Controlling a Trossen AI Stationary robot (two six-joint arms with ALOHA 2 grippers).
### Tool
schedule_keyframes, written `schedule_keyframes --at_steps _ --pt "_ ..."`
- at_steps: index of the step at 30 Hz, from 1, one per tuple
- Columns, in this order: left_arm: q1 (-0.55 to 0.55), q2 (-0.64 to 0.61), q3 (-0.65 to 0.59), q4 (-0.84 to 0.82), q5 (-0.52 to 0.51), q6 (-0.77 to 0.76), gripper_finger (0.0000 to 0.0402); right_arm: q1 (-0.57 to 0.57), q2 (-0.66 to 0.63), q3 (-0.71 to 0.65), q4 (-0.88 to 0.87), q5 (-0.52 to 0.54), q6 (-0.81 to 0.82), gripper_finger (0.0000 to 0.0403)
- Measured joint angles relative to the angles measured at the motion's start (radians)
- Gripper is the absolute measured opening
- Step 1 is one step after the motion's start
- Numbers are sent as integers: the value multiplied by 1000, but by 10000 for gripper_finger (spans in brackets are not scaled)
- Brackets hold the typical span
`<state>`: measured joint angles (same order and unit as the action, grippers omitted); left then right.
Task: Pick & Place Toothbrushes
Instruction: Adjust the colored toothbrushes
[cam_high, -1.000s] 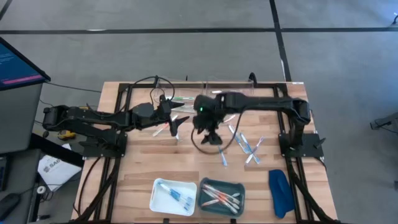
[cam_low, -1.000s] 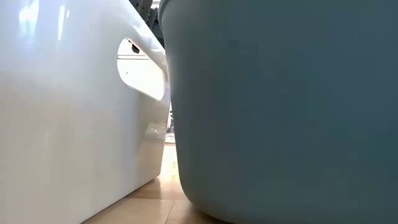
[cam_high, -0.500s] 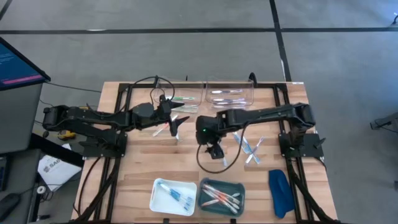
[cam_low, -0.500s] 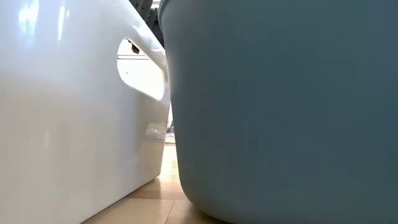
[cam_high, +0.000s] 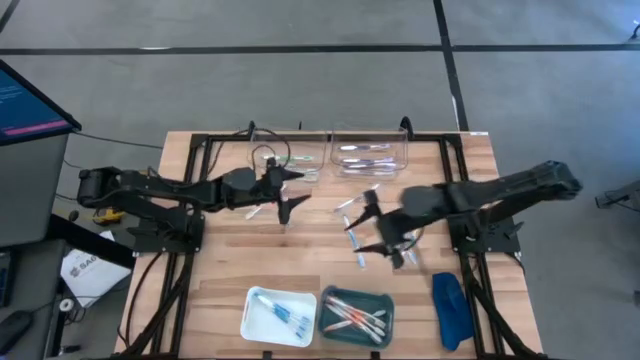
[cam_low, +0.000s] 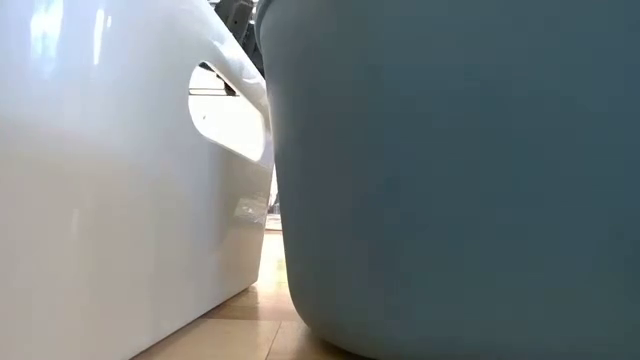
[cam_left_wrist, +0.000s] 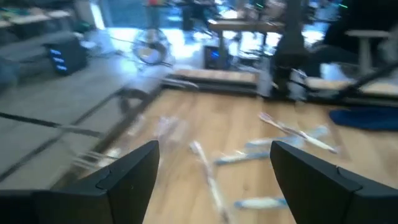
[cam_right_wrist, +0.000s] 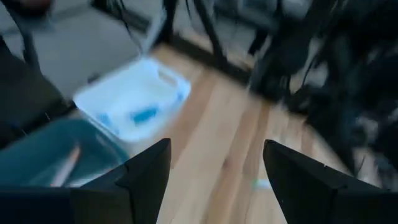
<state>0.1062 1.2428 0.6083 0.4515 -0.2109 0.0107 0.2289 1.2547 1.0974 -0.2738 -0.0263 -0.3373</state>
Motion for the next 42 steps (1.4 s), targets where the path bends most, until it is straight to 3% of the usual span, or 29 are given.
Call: schedule_keyframes --at_steps 5,12,18,24,28,34,42 --pt "0 64 0 103 149 6 301 38 -153 -110 136 4 -2 249" --pt "0 97 33 87 93 -76 290 92 -188 -117 146 1 47 249" --pt "3 60 79 -241 -80 -186 254 119 -165 -118 119 1 50 249" --pt "3 35 78 -650 -204 -489 227 142 -155 -118 99 1 50 249" --pt "3 45 77 -846 -283 -663 172 143 -157 -117 98 1 50 249" --pt "14 53 77 -919 -383 -702 21 142 -157 -117 100 1 50 249" --pt "46 181 77 -935 -352 -744 2 144 -157 -117 99 1 89 249"
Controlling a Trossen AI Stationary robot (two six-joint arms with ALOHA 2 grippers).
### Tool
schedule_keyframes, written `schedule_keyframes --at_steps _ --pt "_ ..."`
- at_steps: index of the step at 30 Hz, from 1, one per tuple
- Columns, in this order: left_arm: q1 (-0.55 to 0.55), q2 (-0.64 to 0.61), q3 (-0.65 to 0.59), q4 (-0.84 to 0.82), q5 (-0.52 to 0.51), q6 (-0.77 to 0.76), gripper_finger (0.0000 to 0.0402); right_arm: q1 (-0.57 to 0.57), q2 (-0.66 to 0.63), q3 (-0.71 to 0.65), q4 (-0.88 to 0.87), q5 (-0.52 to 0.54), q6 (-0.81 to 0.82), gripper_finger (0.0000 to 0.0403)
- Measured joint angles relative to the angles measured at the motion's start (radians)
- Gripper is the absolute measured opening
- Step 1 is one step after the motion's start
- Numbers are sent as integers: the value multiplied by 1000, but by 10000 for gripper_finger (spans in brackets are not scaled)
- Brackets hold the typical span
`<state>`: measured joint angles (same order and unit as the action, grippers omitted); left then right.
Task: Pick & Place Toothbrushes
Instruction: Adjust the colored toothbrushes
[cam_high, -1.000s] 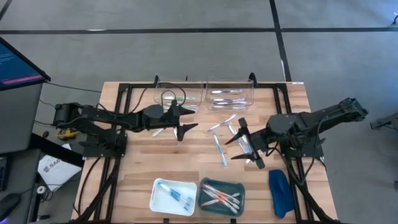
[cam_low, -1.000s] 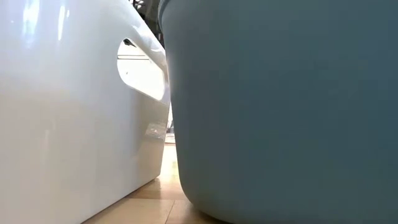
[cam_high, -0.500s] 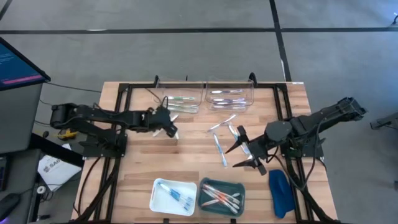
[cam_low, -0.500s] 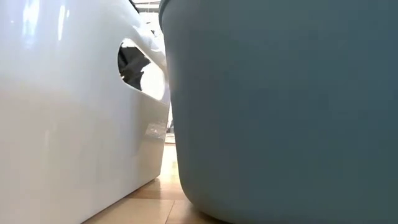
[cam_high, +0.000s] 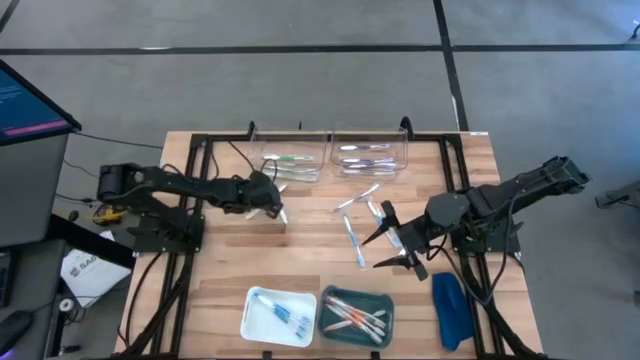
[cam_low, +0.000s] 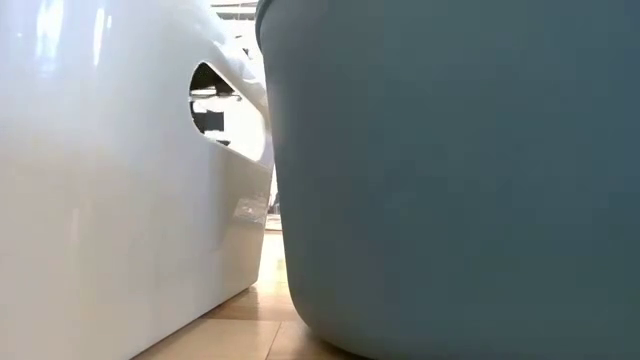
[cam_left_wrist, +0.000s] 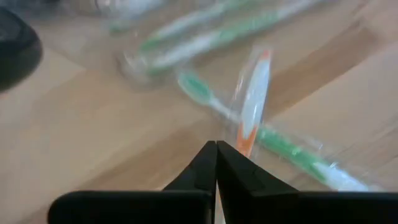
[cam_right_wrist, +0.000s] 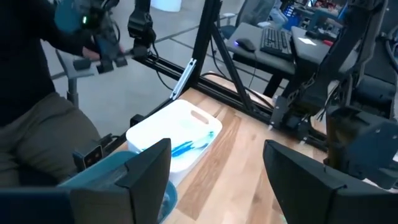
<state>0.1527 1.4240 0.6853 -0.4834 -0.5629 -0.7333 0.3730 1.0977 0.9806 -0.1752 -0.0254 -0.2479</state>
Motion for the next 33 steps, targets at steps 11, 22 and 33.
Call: schedule_keyframes --at_steps 11,22,33 --pt "6 231 2 71 -49 -41 1 0 0 0 -4 0 13 249" --pt "-53 256 1 338 62 135 1 -1 0 0 -4 0 13 249" --pt "-128 262 0 530 307 319 1 -1 0 0 -4 0 13 249"
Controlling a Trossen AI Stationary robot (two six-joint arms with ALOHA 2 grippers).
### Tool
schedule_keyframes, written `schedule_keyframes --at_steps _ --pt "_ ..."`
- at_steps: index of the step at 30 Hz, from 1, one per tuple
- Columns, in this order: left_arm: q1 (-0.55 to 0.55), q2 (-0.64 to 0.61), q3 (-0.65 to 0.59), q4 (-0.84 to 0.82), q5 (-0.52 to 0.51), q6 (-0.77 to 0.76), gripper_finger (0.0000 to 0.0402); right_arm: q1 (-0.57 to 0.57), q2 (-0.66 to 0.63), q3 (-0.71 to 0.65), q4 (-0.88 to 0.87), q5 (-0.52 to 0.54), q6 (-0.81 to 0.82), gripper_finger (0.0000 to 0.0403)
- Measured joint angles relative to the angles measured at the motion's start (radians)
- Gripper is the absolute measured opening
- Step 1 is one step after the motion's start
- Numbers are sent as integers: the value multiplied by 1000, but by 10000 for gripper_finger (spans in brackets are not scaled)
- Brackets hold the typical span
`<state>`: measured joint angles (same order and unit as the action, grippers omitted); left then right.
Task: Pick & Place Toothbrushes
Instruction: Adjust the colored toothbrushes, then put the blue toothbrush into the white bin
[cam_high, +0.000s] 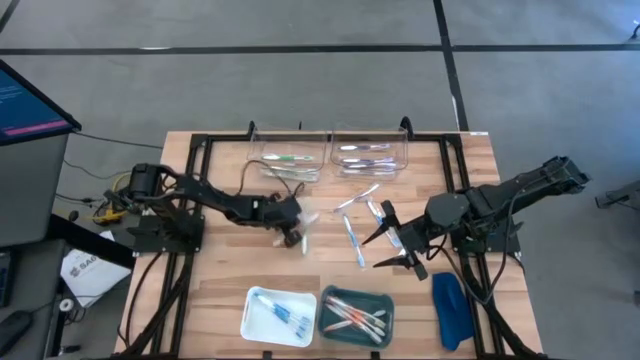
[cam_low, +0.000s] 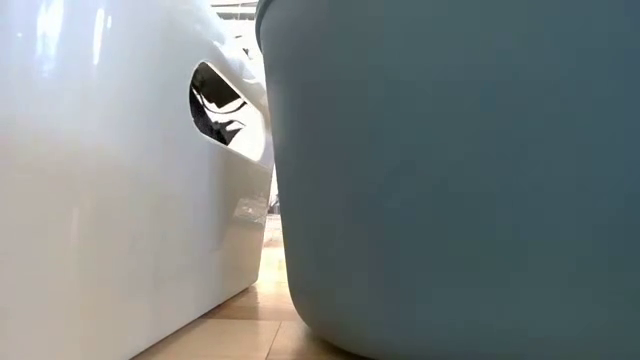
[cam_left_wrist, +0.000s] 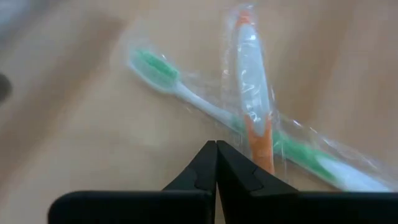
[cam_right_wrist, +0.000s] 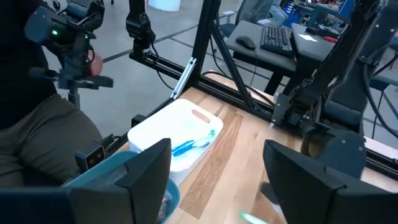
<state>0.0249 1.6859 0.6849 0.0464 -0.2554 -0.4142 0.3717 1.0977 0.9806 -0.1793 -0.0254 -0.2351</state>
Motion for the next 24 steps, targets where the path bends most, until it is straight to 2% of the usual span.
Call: schedule_keyframes --at_steps 3,6,8,13,24 --pt "-21 0 0 64 73 56 1 0 0 0 0 0 0 249" --pt "-50 0 0 105 78 123 1 0 0 0 -1 0 0 249" --pt "-67 0 0 129 50 146 1 0 0 0 -4 0 0 249" --pt "-86 0 0 210 -107 202 1 0 0 0 -37 0 0 249" --pt "-86 -2 0 617 -83 410 1 -12 0 0 -72 0 0 249"
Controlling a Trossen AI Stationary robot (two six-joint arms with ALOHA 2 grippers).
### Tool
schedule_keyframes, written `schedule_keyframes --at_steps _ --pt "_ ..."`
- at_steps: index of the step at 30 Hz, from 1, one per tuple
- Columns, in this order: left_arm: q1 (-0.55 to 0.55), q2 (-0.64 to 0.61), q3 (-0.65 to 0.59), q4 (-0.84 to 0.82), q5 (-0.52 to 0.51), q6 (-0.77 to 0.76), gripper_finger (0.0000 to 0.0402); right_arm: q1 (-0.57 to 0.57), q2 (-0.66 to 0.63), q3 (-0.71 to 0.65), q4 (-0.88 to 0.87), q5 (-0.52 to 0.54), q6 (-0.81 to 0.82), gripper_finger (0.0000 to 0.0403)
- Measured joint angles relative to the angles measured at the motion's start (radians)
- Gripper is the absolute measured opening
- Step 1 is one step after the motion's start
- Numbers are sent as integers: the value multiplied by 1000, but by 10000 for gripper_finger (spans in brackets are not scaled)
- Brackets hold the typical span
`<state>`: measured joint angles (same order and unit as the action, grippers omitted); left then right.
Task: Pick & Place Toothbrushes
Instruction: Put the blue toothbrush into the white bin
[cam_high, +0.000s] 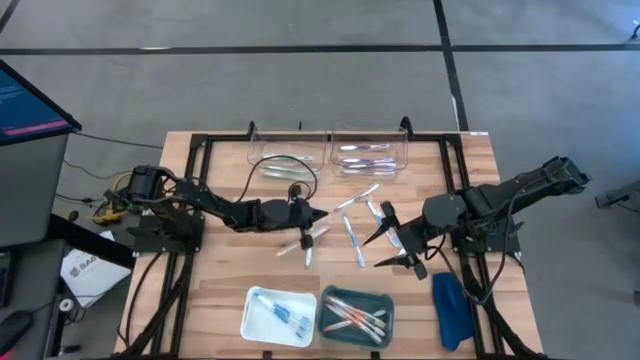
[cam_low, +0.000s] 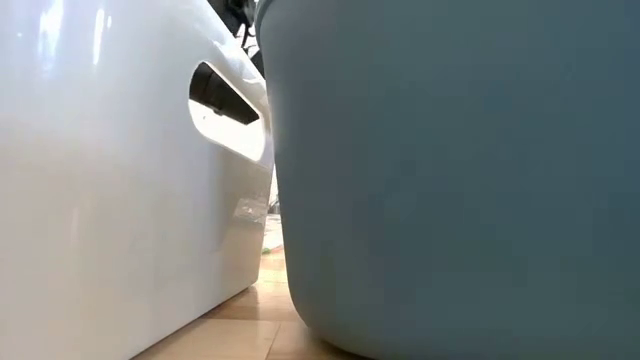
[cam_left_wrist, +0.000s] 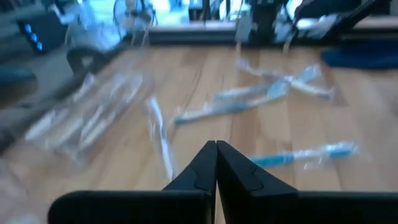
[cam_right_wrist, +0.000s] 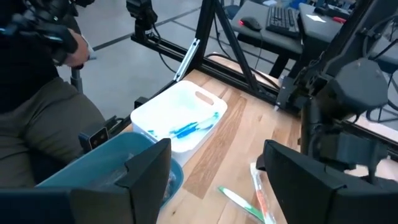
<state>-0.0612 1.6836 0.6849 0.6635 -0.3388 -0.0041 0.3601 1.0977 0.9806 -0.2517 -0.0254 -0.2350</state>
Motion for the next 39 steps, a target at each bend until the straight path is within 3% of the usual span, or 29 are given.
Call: schedule_keyframes --at_steps 10,25,39 --pt "12 -4 0 181 38 52 2 -86 0 0 -31 0 92 249" --pt "-1 -107 18 182 408 -27 2 -289 27 -1 -134 3 236 249" --pt "-57 -107 -18 184 415 29 2 -274 258 14 -63 0 200 249"
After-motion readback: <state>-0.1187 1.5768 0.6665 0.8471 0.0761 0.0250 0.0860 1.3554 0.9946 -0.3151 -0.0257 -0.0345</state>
